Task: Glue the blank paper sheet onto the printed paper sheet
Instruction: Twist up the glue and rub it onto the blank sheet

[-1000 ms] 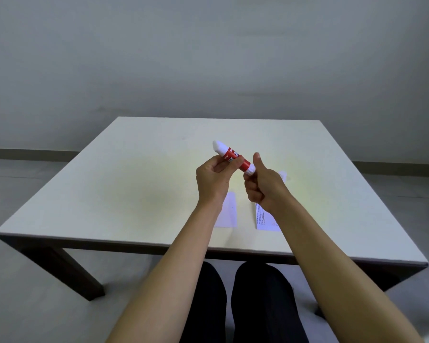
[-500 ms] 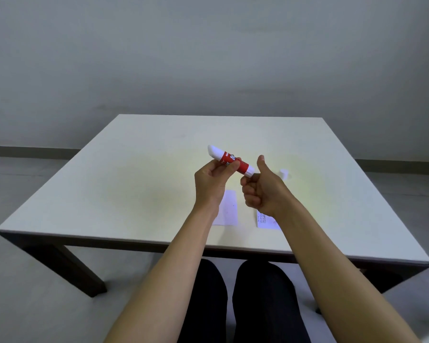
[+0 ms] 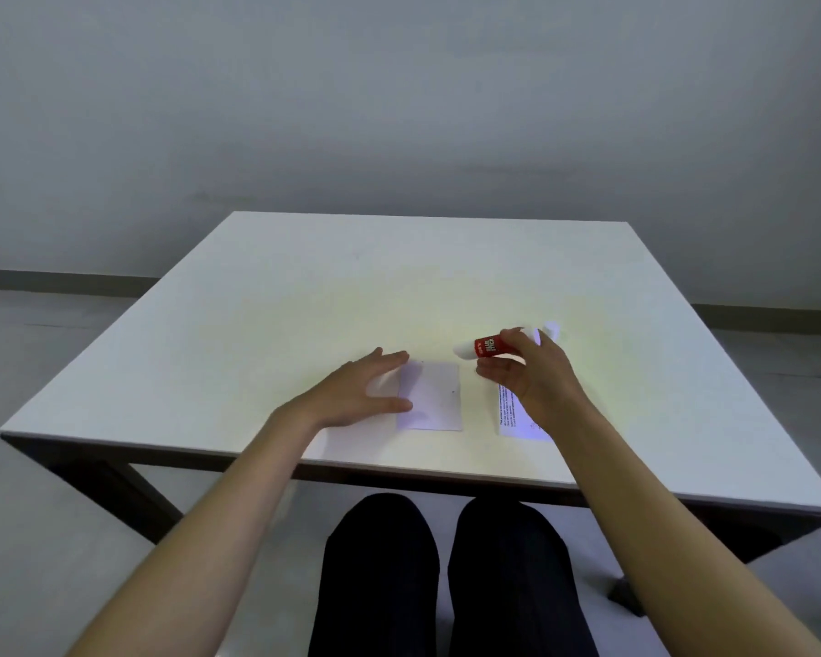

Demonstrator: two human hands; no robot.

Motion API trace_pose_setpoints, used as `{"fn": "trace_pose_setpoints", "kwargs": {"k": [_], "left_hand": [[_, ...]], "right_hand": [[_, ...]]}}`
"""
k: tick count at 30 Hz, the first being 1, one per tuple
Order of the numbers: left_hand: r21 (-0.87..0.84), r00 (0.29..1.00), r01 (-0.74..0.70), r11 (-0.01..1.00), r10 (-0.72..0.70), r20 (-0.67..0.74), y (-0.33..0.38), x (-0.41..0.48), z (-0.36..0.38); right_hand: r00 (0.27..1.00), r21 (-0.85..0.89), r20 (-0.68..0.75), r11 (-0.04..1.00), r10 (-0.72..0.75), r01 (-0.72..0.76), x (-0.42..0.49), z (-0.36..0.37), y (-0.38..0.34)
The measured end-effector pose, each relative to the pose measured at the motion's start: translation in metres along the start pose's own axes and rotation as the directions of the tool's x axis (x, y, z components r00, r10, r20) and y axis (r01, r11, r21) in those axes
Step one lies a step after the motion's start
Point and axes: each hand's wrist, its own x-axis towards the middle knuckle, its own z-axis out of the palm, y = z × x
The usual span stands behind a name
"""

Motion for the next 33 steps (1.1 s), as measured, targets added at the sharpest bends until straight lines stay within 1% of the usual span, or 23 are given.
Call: {"fn": "trace_pose_setpoints", "kwargs": {"k": [2,4,5,7,8,10,14,16,19,20,22,24,25,26,28,31,33], "left_hand": [[0.175,0.999,-0.036,0.984,0.029,0.045,0.001,0.004,0.004],[0.295,0.997,-0.043,0.955,0.024,0.068,0.003,0.006,0.007],[0.322,0.997,-0.042,0.946,0.018,0.076,0.002,0.007,0.008],[0.357,0.996,-0.047,0.933,0.018,0.084,0.001,0.008,0.009],[0.369,0.996,-0.052,0.928,0.022,0.085,0.000,0.008,0.009],[0.368,0.996,-0.059,0.928,0.030,0.082,-0.001,0.010,0.008],[0.363,0.996,-0.067,0.929,0.041,0.077,-0.005,0.014,0.007],[0.356,0.996,-0.062,0.933,0.036,0.078,-0.007,0.017,0.008],[0.320,0.995,-0.059,0.946,0.031,0.091,-0.008,0.019,0.008],[0.313,0.995,-0.061,0.948,0.034,0.091,-0.009,0.019,0.008],[0.308,0.995,-0.066,0.949,0.041,0.089,-0.009,0.017,0.007],[0.286,0.995,-0.069,0.956,0.045,0.090,-0.008,0.015,0.006],[0.261,0.995,-0.066,0.963,0.044,0.089,-0.007,0.015,0.006],[0.233,0.995,-0.062,0.970,0.043,0.086,-0.006,0.014,0.005],[0.199,0.996,-0.052,0.979,0.037,0.076,-0.004,0.015,0.005],[0.231,0.998,-0.040,0.972,0.026,0.063,-0.003,0.016,0.006],[0.246,0.998,-0.039,0.968,0.025,0.062,-0.004,0.016,0.006]], "right_hand": [[0.997,-0.115,-0.060,0.992,-0.051,0.044,-0.002,0.010,0.006],[0.987,-0.267,-0.085,0.957,-0.138,0.111,-0.002,0.020,0.012],[0.981,-0.365,-0.070,0.920,-0.182,0.145,-0.003,0.025,0.014],[0.971,-0.569,-0.013,0.801,-0.237,0.188,-0.005,0.031,0.018],[0.966,-0.639,0.019,0.740,-0.257,0.209,-0.005,0.034,0.020],[0.955,-0.709,0.080,0.657,-0.286,0.256,-0.007,0.039,0.025],[0.931,-0.775,0.168,0.540,-0.324,0.328,-0.013,0.046,0.028],[0.925,-0.784,0.237,0.504,-0.298,0.363,-0.018,0.047,0.028],[0.928,-0.752,0.317,0.544,-0.197,0.372,-0.021,0.048,0.027],[0.927,-0.748,0.321,0.548,-0.196,0.375,-0.019,0.046,0.025],[0.936,-0.751,0.265,0.558,-0.233,0.352,-0.008,0.040,0.019],[0.954,-0.728,0.178,0.620,-0.240,0.292,0.000,0.034,0.012],[0.958,-0.721,0.165,0.634,-0.234,0.279,0.002,0.032,0.011],[0.952,-0.733,0.182,0.611,-0.245,0.298,0.002,0.033,0.012],[0.932,-0.767,0.257,0.533,-0.254,0.357,-0.003,0.039,0.019],[0.920,-0.749,0.332,0.534,-0.210,0.392,-0.007,0.049,0.023],[0.924,-0.755,0.316,0.532,-0.215,0.382,-0.002,0.050,0.018]]}}
